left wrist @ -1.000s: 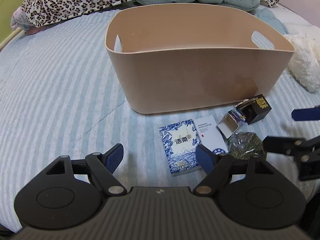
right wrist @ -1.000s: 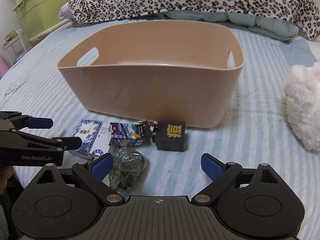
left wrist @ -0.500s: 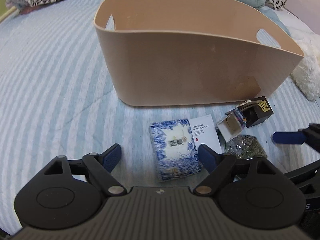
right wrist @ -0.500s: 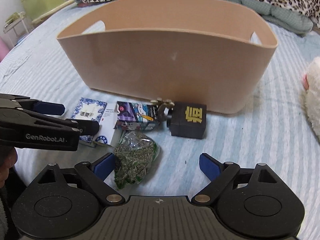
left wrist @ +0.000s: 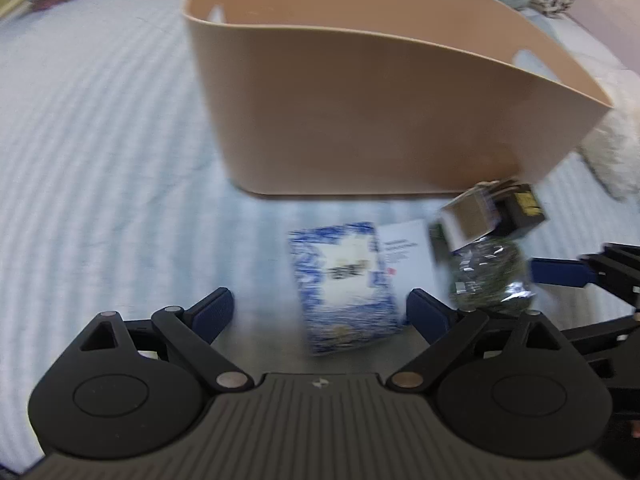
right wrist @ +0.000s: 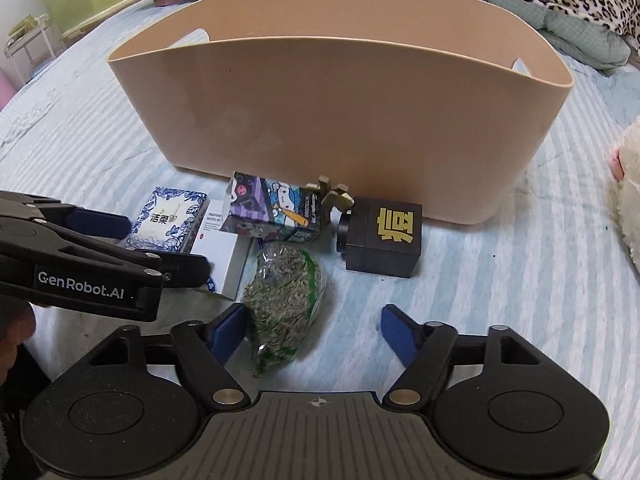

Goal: Organize objects
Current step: 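Lower the left gripper to the tissue pack while the right approaches the green bag, then grasp the tissue pack with the left gripper while the right grasps the green bag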

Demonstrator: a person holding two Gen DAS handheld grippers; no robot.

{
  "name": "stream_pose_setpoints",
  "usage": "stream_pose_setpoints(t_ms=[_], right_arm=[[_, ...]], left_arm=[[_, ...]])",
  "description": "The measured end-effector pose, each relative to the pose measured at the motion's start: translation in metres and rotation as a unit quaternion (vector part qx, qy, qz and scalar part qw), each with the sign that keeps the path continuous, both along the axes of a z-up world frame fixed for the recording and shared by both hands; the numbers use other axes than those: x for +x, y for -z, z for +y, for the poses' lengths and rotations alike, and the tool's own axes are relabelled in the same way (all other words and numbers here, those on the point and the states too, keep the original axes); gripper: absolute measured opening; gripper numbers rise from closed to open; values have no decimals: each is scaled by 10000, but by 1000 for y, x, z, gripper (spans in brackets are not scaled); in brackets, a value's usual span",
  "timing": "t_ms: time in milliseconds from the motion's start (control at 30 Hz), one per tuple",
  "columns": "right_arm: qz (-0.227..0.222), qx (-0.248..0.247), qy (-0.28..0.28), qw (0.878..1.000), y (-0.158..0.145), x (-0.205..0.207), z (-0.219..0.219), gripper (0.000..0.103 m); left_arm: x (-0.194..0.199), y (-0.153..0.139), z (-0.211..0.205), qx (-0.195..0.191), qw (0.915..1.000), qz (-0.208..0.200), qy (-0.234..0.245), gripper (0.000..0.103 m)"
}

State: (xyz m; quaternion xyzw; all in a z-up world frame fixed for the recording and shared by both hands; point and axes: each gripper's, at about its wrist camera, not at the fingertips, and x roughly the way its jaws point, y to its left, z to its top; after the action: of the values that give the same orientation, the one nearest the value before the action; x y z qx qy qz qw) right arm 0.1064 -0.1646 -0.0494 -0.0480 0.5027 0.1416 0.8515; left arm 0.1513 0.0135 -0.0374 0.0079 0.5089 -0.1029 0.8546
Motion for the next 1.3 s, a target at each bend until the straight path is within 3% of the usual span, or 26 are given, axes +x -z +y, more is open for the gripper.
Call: stream_pose_setpoints(t_ms=[133, 300, 500, 633, 700, 733, 767, 1033, 1300], right_arm=[[-15, -82, -48, 10000, 2, -2, 0, 69], [-64, -135, -106, 9998, 0, -1, 2, 62], [-94, 82, -84, 9999, -3, 4, -2, 67], [-125, 289, -73, 9995, -7, 7, -4, 67], [-130, 322, -115, 9993, -8, -1, -2, 58], [-116, 326, -147, 9993, -8, -4, 2, 42], [-124, 305, -161, 9993, -9, -4, 3, 41], [-228, 213, -362, 9989, -25, -3, 9, 37], [-665, 585, -154, 9960, -56, -19, -16, 37]], left_arm=[[2, 2, 12, 268, 9994, 29, -229, 94], [-1, 4, 13, 301, 9995, -68, -119, 94], [1, 2, 15, 184, 9996, -198, -95, 91], [-1, -2, 15, 246, 9993, -277, 19, 74], [-2, -4, 15, 265, 9992, -282, 70, 61], [0, -11, 16, 256, 9992, -284, 94, 50], [-1, -13, 17, 252, 9992, -284, 113, 47], [-9, -20, 26, 194, 9996, -203, 17, 47], [-23, -50, 24, 110, 9979, -613, 202, 47]])
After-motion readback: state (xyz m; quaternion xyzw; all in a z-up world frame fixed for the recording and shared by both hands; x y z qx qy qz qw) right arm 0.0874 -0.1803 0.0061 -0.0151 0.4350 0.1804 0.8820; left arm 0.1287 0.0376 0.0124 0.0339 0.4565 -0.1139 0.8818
